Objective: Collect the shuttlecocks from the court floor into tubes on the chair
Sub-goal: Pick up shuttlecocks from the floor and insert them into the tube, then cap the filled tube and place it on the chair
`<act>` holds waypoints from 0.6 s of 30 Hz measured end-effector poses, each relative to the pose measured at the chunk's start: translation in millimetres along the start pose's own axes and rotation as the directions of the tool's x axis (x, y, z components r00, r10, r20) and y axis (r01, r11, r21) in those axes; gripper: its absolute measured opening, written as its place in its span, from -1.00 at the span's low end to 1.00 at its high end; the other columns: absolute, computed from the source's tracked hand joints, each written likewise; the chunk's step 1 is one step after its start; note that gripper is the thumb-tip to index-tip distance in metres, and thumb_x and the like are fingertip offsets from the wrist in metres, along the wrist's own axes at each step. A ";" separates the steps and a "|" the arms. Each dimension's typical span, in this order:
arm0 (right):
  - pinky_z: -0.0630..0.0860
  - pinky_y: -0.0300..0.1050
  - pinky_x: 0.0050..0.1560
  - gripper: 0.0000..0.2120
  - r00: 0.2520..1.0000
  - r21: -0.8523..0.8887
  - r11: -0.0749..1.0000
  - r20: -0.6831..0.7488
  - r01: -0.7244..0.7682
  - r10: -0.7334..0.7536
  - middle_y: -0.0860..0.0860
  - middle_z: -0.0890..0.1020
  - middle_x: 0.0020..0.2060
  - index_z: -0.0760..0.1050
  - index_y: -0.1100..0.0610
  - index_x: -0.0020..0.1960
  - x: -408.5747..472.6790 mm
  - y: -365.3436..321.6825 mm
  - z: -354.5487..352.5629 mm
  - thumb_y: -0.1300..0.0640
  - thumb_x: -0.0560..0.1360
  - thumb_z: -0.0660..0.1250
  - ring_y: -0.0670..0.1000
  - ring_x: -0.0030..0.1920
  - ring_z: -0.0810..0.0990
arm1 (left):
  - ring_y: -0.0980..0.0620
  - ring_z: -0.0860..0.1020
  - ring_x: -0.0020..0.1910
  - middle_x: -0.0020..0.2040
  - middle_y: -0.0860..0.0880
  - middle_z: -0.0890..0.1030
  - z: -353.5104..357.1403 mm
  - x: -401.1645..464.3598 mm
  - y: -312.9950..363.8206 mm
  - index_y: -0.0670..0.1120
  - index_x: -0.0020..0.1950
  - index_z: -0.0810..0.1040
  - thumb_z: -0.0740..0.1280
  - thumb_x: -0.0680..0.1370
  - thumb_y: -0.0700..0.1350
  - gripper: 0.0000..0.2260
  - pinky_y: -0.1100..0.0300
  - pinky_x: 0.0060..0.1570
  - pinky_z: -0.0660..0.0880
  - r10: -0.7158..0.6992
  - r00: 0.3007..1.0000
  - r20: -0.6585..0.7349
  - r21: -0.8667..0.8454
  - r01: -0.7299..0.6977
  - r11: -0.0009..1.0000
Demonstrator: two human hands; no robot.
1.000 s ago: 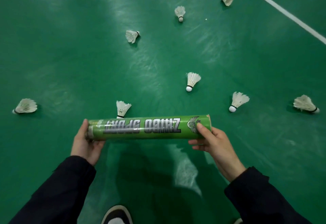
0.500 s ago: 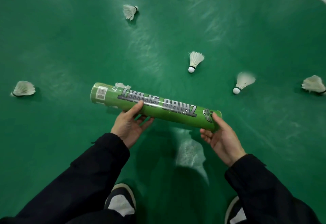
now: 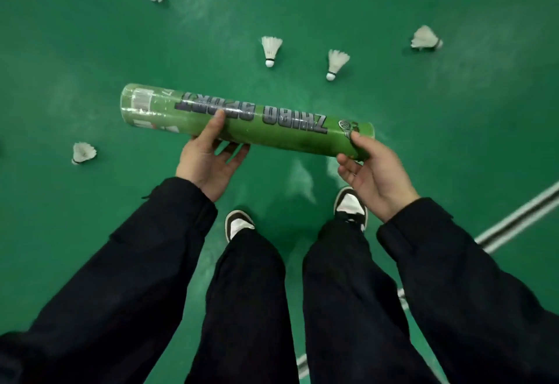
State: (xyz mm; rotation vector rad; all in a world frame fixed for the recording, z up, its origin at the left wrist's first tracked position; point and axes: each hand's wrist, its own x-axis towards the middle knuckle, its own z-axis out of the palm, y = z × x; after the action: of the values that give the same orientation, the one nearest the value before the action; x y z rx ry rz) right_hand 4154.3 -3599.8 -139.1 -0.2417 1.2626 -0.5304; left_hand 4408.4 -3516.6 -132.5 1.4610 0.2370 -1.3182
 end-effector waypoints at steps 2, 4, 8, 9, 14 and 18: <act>0.56 -0.21 -0.22 -0.81 0.997 0.027 0.998 -0.063 0.049 -0.048 -0.01 0.69 -0.09 0.55 0.11 0.21 -69.5 -25.8 -4.6 0.16 0.61 0.36 -0.07 -0.27 0.61 | -0.16 0.56 0.33 0.31 -0.10 0.62 27.4 -58.4 15.5 -0.07 0.39 0.49 0.43 0.58 0.01 -0.59 -0.02 0.19 0.62 -0.053 0.998 0.025 0.018 0.052 0.998; 0.54 -0.21 -0.22 -0.83 0.988 0.015 0.995 -0.126 0.098 -0.095 -0.01 0.69 -0.09 0.57 0.12 0.20 -134.1 -50.8 -7.5 0.18 0.62 0.34 -0.08 -0.28 0.59 | -0.17 0.56 0.34 0.30 -0.10 0.63 53.1 -110.2 30.6 -0.07 0.36 0.50 0.44 0.57 0.03 -0.60 -0.02 0.17 0.62 -0.103 0.994 0.038 0.030 0.102 0.994; 0.53 -0.17 -0.22 -0.88 0.953 -0.056 0.981 -0.234 0.186 -0.194 -0.02 0.67 -0.16 0.59 0.11 0.14 -230.9 -91.0 -7.3 0.20 0.62 0.34 -0.07 -0.31 0.58 | -0.19 0.54 0.33 0.32 -0.12 0.60 97.7 -190.9 56.5 -0.08 0.25 0.53 0.43 0.59 0.02 -0.70 -0.02 0.18 0.59 -0.188 0.981 0.054 0.043 0.186 0.982; 0.54 -0.17 -0.22 -0.89 0.941 -0.068 0.977 -0.260 0.204 -0.215 -0.01 0.66 -0.16 0.59 0.11 0.13 -251.7 -98.6 -7.1 0.19 0.62 0.34 -0.07 -0.32 0.58 | -0.19 0.53 0.33 0.33 -0.12 0.59 106.5 -207.7 62.6 -0.07 0.23 0.54 0.44 0.59 0.02 -0.72 -0.01 0.17 0.59 -0.201 0.978 0.061 0.047 0.198 0.979; 0.53 -0.14 -0.21 -0.89 0.911 -0.034 0.961 -0.313 0.273 -0.270 0.02 0.62 -0.13 0.58 0.12 0.13 -342.5 -118.0 -4.1 0.17 0.63 0.33 -0.05 -0.30 0.58 | -0.17 0.53 0.31 0.32 -0.12 0.60 138.5 -271.0 96.5 -0.04 0.24 0.53 0.46 0.57 0.03 -0.69 -0.01 0.17 0.57 -0.199 0.969 0.146 0.128 0.181 0.975; 0.53 -0.11 -0.16 -0.85 0.876 0.073 0.939 -0.389 0.337 -0.284 0.04 0.62 -0.10 0.57 0.14 0.16 -414.9 -108.8 -11.0 0.11 0.65 0.31 -0.06 -0.30 0.60 | -0.17 0.54 0.31 0.32 -0.14 0.60 156.6 -314.1 109.5 -0.03 0.35 0.50 0.51 0.51 0.08 -0.53 -0.01 0.11 0.58 -0.249 0.947 0.202 0.230 0.201 0.952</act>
State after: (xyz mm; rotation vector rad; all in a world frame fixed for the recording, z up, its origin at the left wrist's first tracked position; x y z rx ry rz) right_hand 4032.5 -3482.2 255.2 -0.2350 1.5600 -0.9764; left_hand 4285.0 -3528.7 213.6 1.4693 0.1207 -1.7286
